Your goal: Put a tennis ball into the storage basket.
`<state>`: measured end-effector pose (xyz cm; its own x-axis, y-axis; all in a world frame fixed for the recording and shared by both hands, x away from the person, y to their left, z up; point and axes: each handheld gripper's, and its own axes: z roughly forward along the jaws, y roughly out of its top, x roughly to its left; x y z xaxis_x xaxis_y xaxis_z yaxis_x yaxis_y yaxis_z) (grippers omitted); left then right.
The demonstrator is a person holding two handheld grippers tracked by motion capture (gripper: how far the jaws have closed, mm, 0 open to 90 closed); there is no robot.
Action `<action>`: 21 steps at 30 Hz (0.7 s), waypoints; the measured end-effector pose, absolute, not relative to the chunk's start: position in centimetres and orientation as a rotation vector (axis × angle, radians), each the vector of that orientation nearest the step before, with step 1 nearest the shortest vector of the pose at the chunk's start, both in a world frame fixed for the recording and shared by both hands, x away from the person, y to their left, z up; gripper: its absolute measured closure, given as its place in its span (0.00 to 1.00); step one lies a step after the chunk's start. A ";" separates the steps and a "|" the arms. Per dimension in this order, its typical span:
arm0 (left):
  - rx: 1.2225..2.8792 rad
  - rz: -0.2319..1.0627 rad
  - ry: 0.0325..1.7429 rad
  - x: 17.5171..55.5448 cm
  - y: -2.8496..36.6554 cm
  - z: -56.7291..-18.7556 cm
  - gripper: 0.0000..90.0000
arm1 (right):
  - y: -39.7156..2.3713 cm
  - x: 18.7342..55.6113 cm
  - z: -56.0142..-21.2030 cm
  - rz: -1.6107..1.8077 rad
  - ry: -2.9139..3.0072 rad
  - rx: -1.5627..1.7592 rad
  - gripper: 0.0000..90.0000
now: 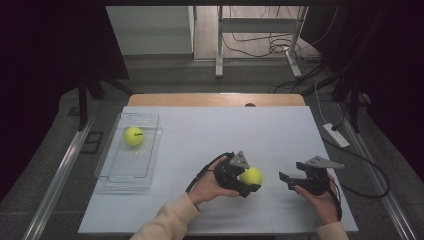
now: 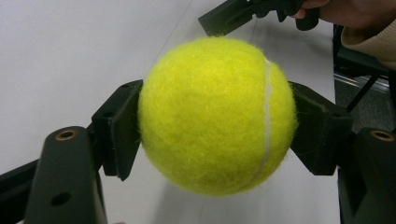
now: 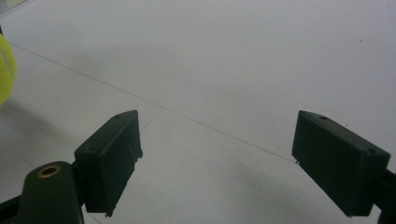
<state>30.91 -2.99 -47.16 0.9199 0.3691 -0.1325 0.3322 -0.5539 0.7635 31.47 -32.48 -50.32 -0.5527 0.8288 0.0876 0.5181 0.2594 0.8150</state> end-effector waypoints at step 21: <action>2.165 0.112 0.559 30.8 -0.3 -46.4 0.30 | -32.5 31.4 -50.4 1.188 2.176 1.236 0.18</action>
